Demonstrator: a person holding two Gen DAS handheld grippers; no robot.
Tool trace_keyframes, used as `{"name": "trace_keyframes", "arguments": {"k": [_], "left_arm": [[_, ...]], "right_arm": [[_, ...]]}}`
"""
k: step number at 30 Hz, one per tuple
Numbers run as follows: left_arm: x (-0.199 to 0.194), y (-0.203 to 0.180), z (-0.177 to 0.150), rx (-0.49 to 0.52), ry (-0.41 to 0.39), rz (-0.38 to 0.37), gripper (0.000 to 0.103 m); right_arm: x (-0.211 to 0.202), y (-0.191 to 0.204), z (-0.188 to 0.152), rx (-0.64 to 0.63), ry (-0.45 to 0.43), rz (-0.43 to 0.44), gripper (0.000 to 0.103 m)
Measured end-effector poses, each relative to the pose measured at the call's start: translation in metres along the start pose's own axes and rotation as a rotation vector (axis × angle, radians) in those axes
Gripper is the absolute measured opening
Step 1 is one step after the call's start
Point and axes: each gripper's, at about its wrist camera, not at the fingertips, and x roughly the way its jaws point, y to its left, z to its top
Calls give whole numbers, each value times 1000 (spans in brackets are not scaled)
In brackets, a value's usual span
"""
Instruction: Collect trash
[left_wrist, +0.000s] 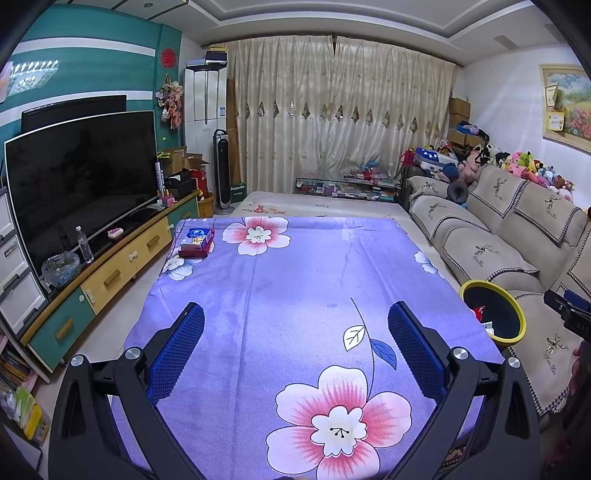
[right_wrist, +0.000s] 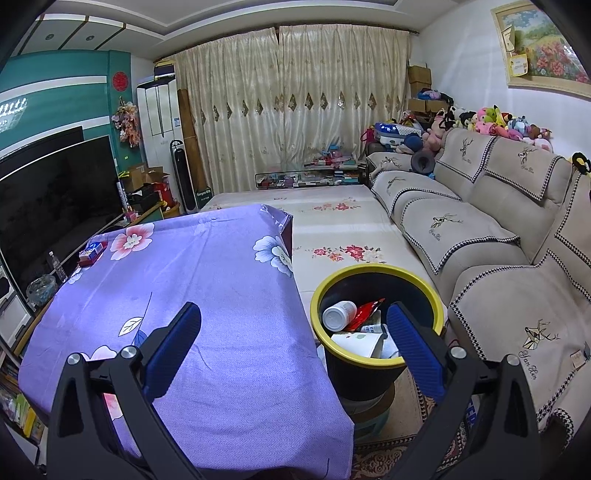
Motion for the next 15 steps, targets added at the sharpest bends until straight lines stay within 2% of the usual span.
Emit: {"name": "trace_keyframes", "arguments": {"k": [15], "left_arm": [[1, 0, 0, 1, 2, -1, 98]], "right_arm": [[0, 0, -1, 1, 3, 1, 96]]}}
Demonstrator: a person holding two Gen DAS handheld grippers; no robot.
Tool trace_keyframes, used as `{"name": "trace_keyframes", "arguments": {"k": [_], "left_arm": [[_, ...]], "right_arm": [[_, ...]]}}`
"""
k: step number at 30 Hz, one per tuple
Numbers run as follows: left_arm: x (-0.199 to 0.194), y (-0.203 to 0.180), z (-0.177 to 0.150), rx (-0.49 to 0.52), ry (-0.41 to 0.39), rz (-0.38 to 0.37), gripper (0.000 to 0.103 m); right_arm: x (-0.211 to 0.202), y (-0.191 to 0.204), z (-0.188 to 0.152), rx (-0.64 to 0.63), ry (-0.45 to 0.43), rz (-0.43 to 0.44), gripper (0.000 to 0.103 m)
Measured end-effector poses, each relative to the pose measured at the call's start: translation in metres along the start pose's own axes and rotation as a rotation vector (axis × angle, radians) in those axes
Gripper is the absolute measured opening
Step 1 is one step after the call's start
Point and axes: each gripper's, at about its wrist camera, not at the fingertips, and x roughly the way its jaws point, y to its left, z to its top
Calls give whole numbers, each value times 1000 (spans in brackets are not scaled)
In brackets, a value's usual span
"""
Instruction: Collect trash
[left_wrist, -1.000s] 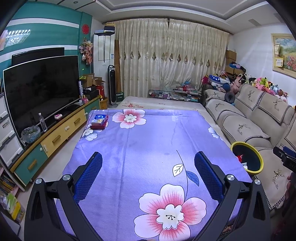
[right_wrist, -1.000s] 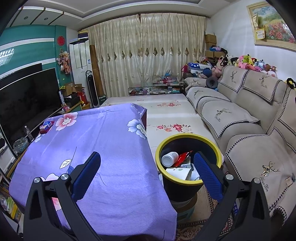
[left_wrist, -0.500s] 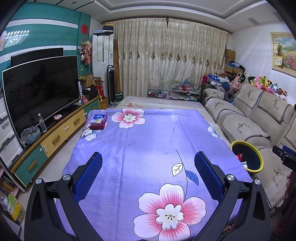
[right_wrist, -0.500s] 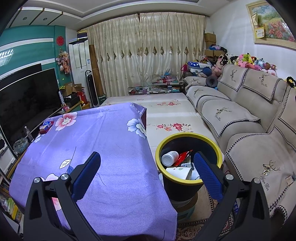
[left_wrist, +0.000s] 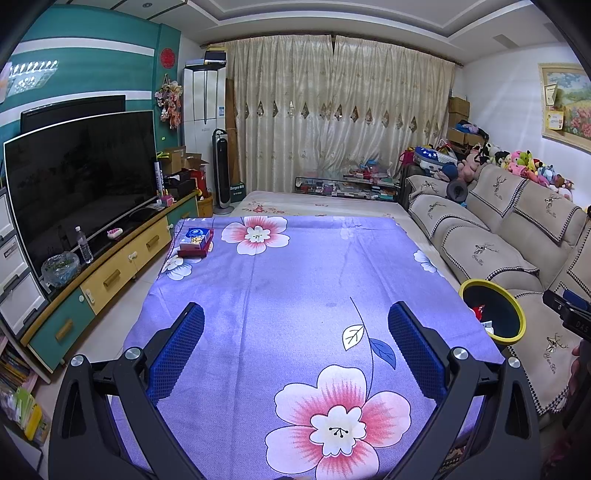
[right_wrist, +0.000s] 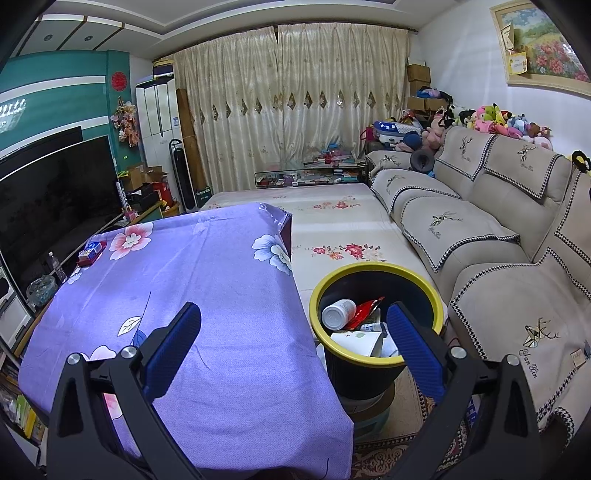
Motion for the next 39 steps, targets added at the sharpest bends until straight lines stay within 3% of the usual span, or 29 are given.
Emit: {"name": "trace_keyframes", "arguments": {"k": [39], "left_arm": [[8, 0, 0, 0, 8, -22, 98]], "right_arm": [[2, 2, -4, 2, 7, 4, 96]]}}
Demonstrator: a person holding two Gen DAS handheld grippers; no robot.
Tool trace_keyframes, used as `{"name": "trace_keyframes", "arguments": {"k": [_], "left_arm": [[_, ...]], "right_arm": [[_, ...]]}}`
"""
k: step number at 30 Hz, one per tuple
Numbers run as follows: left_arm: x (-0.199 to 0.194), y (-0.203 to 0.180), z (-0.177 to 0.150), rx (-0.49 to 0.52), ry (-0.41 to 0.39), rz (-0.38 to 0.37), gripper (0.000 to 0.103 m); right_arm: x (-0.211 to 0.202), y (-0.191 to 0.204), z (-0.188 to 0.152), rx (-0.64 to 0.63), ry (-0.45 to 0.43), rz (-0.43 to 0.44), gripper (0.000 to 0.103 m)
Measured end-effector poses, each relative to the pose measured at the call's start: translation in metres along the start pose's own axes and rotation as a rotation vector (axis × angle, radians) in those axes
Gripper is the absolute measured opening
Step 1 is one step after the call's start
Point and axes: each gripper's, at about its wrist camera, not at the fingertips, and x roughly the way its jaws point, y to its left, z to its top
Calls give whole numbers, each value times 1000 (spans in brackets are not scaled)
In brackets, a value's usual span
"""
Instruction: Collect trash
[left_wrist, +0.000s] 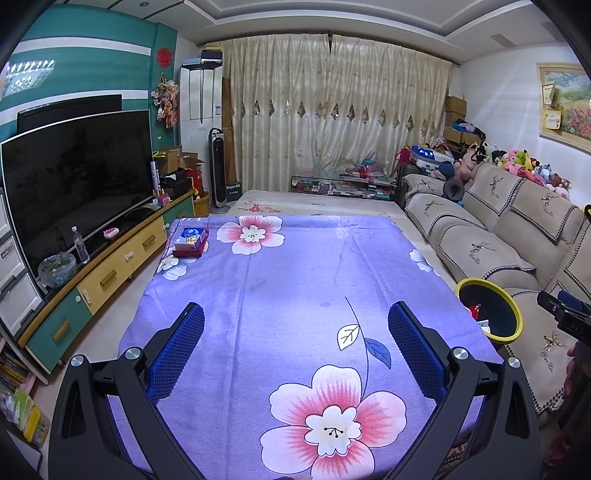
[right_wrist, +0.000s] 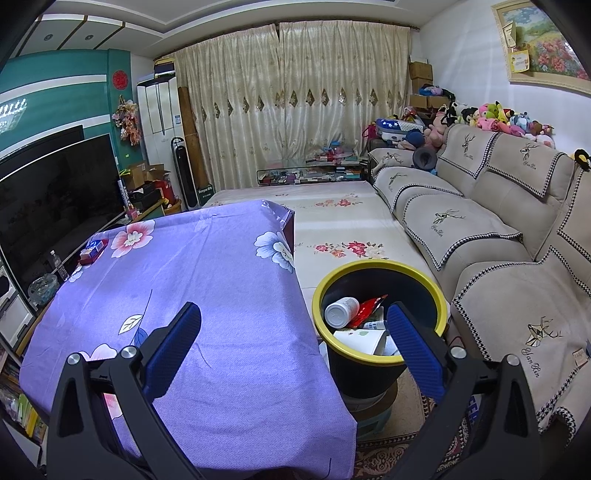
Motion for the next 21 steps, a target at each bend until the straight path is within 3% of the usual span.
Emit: {"name": "trace_keyframes", "arguments": {"k": [13, 17, 21], "left_arm": [[10, 0, 3, 14, 20, -41, 98], [41, 11, 10, 4, 78, -43, 98], [106, 37, 19, -19, 146, 13, 98]], "right_arm": [[7, 5, -3, -4, 11, 7, 96], [21, 15, 4, -20, 19, 31, 96], [69, 37, 20, -14, 75, 109, 96]]}}
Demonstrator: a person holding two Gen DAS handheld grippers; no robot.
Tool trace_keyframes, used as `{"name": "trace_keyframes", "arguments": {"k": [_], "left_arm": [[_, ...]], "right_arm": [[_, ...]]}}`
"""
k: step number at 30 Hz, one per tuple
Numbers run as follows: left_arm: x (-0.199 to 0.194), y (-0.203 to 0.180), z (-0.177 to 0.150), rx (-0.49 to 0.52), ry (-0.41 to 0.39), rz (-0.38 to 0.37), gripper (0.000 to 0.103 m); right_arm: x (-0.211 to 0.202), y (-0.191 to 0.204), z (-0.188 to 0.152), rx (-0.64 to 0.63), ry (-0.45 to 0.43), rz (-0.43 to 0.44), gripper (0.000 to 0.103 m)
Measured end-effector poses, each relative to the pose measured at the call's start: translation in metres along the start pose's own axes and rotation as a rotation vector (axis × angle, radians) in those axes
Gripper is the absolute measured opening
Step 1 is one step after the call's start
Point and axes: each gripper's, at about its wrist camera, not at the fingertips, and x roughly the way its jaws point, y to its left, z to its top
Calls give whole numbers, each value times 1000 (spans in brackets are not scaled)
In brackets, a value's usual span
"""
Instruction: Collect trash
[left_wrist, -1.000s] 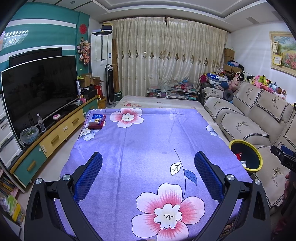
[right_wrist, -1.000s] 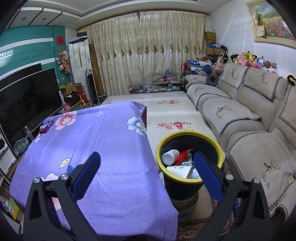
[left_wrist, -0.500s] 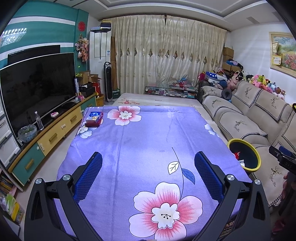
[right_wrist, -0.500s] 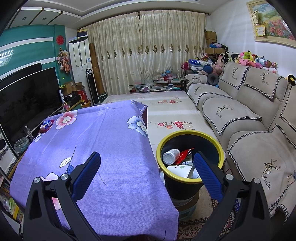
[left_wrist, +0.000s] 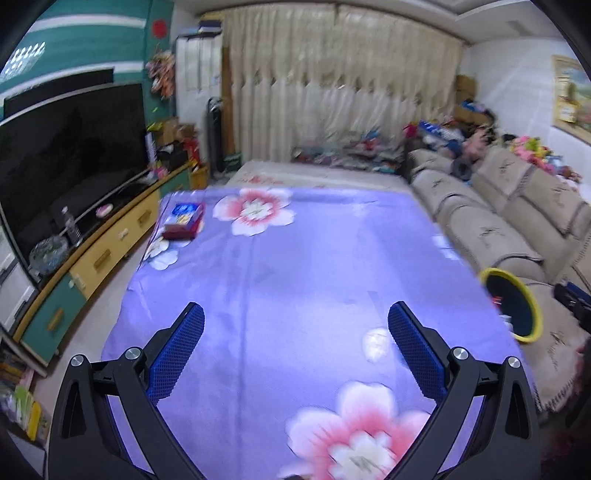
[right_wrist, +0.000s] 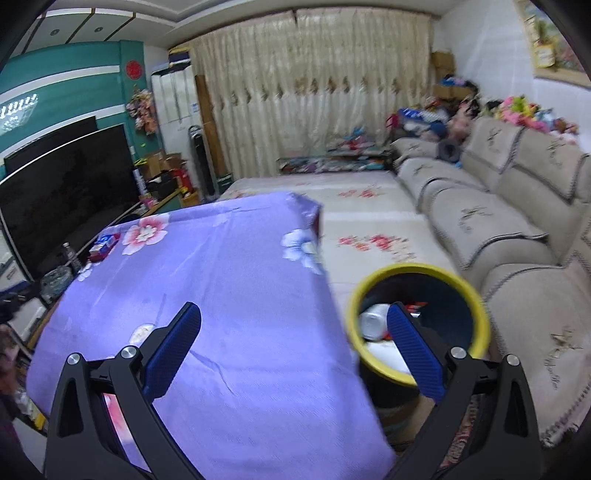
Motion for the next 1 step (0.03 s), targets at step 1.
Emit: {"name": "trace_keyframes", "arguments": {"k": [1], "left_arm": [[13, 5, 3, -7, 13, 3, 98]], "right_arm": [[17, 5, 5, 4, 24, 18, 96]]}}
